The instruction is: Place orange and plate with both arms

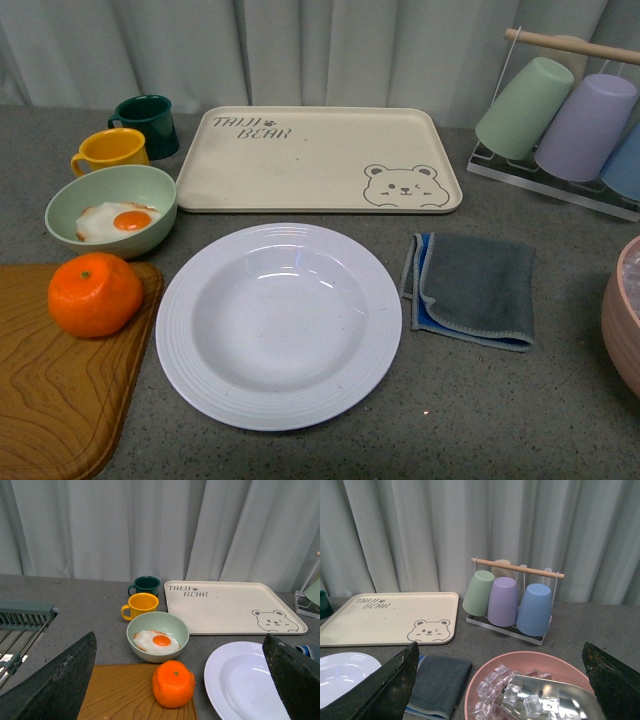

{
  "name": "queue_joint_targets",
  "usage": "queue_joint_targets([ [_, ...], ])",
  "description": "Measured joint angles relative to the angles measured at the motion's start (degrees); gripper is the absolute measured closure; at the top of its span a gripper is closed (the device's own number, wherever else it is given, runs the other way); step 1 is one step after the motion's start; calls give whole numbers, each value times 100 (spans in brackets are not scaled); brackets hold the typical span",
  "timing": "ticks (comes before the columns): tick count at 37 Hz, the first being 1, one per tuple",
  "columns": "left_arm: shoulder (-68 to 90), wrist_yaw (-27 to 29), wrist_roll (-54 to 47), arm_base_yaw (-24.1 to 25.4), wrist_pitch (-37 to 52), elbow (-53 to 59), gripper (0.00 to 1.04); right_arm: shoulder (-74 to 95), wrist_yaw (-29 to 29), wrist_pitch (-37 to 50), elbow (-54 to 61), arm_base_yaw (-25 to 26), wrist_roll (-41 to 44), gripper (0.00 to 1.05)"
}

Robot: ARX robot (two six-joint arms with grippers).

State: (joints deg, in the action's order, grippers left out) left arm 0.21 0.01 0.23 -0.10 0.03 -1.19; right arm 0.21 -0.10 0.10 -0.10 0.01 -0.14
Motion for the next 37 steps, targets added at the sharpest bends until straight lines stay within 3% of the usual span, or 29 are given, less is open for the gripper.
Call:
queue_joint_targets([
  [34, 7, 11, 17, -2, -7, -2, 7, 0, -2, 0, 0, 0, 0, 9],
  [37, 398, 199, 446, -74, -487, -170, 7, 0, 0, 0, 0, 0, 0, 9],
])
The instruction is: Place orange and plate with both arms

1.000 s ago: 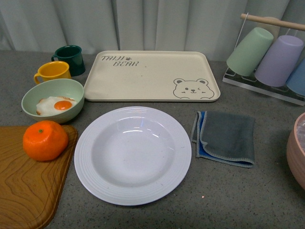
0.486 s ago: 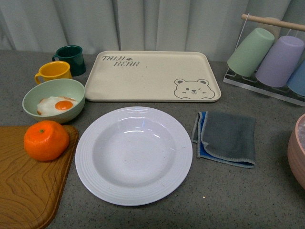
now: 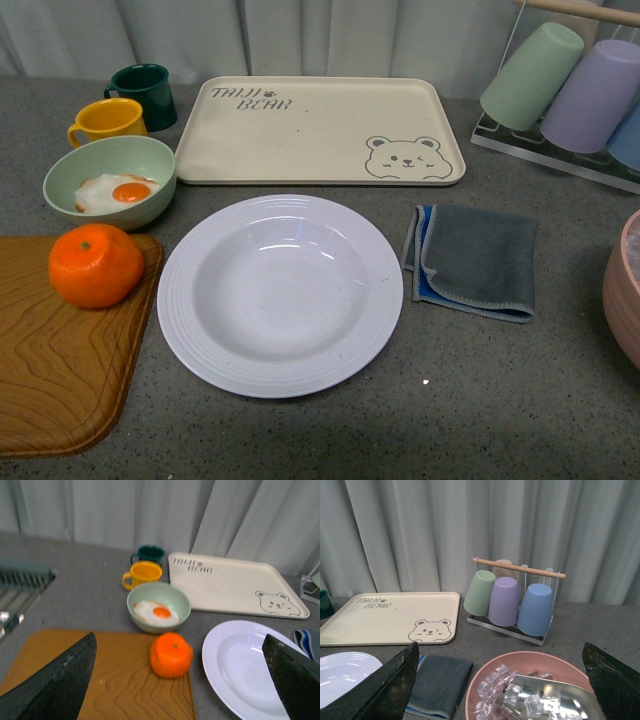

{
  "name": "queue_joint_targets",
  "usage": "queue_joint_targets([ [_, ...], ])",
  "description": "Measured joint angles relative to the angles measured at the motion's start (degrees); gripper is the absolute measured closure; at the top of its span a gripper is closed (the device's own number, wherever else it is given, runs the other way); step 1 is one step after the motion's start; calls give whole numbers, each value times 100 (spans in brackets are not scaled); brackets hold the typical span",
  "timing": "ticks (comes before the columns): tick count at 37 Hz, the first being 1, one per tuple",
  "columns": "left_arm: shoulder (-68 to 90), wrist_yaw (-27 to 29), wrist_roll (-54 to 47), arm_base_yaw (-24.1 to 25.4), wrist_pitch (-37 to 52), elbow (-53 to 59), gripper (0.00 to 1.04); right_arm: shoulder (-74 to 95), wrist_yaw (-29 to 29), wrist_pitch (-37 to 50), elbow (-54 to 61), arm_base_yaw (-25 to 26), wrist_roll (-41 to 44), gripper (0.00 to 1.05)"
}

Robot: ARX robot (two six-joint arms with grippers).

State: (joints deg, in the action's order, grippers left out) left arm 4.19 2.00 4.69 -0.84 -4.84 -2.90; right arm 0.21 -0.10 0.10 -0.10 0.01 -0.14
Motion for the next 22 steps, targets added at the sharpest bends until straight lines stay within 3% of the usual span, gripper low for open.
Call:
queue_joint_targets([
  [3, 968, 20, 446, -63, 317, -94, 7, 0, -4, 0, 0, 0, 0, 9],
  [10, 4645, -210, 717, -428, 2785, -988, 7, 0, -2, 0, 0, 0, 0, 9],
  [16, 7392, -772, 761, -551, 3034, -2087, 7, 0, -2, 0, 0, 0, 0, 9],
  [22, 8767, -621, 623, -479, 2973, -2704, 7, 0, -2, 0, 0, 0, 0, 9],
])
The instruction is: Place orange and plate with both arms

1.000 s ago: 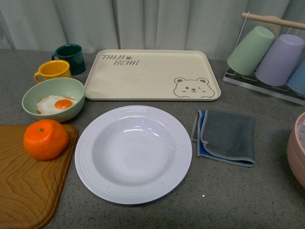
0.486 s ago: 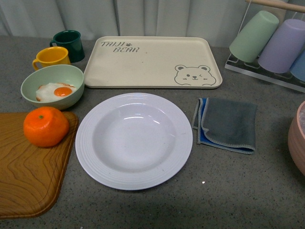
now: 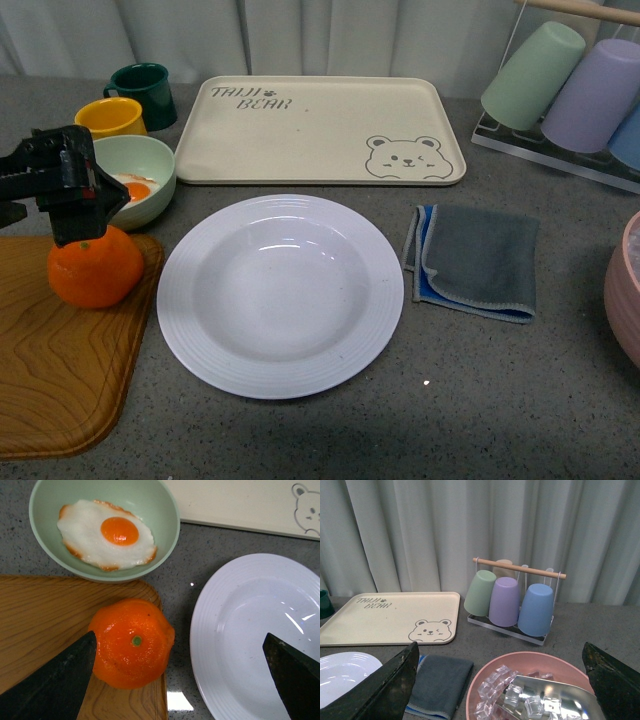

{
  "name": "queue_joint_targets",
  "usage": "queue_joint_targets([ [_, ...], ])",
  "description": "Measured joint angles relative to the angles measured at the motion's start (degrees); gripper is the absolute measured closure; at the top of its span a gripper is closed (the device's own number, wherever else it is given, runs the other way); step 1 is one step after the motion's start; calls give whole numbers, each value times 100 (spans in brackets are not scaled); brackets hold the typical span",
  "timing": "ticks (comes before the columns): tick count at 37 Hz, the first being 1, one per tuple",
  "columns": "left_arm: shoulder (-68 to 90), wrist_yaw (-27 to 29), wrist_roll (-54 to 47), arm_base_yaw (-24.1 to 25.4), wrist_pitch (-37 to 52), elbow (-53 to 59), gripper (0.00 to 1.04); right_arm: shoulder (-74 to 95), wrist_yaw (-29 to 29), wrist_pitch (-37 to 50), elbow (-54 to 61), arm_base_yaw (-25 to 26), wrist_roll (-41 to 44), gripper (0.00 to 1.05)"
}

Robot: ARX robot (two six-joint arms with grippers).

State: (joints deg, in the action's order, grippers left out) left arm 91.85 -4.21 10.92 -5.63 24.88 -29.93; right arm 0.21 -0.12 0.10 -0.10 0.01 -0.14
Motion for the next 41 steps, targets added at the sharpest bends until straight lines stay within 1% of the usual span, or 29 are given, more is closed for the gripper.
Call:
queue_joint_targets([
  [2, 164, 33, -42, 9, -15, -79, 7, 0, 0, 0, 0, 0, 0, 9],
  [4, 361, 188, -162, 26, -15, -195, 7, 0, 0, 0, 0, 0, 0, 9],
  [12, 807, 286, -361, 151, -214, -431, 7, 0, 0, 0, 0, 0, 0, 9],
  [19, 1143, -35, -321, 264, -498, -647, 7, 0, 0, 0, 0, 0, 0, 9],
  [30, 1495, 61, -503, 251, -695, -890, 7, 0, 0, 0, 0, 0, 0, 9],
  [41, 1488, 157, -568, 238, -835, -938, 46, 0, 0, 0, 0, 0, 0, 9],
])
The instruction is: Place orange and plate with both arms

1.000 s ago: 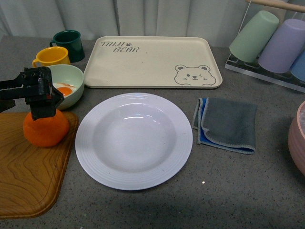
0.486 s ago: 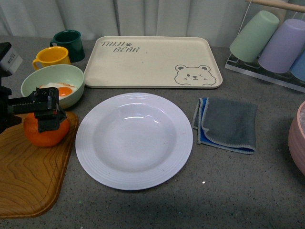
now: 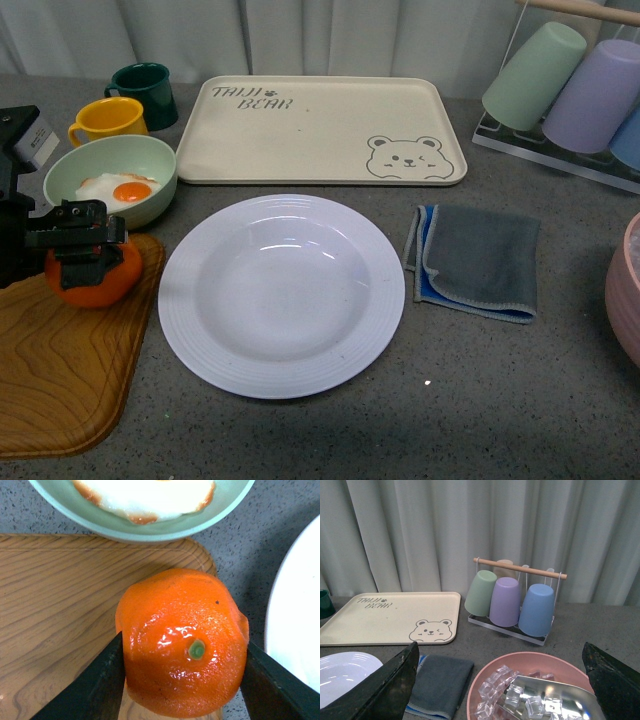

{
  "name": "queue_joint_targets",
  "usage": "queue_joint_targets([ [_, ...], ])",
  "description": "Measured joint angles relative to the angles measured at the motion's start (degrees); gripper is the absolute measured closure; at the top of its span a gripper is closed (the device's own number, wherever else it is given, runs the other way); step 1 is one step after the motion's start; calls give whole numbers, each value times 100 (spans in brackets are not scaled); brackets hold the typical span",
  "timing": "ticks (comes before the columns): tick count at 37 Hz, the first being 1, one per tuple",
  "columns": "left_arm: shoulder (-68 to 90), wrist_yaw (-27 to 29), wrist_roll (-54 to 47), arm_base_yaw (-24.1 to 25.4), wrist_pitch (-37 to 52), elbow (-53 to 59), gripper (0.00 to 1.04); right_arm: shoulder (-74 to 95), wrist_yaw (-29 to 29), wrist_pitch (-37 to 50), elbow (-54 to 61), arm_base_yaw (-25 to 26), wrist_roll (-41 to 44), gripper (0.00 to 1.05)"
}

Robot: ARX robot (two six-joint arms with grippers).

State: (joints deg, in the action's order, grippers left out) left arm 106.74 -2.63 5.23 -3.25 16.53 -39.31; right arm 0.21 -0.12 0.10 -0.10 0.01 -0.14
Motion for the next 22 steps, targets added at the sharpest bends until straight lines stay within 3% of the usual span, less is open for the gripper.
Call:
queue_joint_targets([
  [4, -358, -42, 42, -201, -59, 11, 53, 0, 0, 0, 0, 0, 0, 9],
  [12, -907, -107, 37, -960, -52, -2, 55, 0, 0, 0, 0, 0, 0, 9],
  [22, -66, 160, 15, -2140, 76, -476, 56, 0, 0, 0, 0, 0, 0, 9],
])
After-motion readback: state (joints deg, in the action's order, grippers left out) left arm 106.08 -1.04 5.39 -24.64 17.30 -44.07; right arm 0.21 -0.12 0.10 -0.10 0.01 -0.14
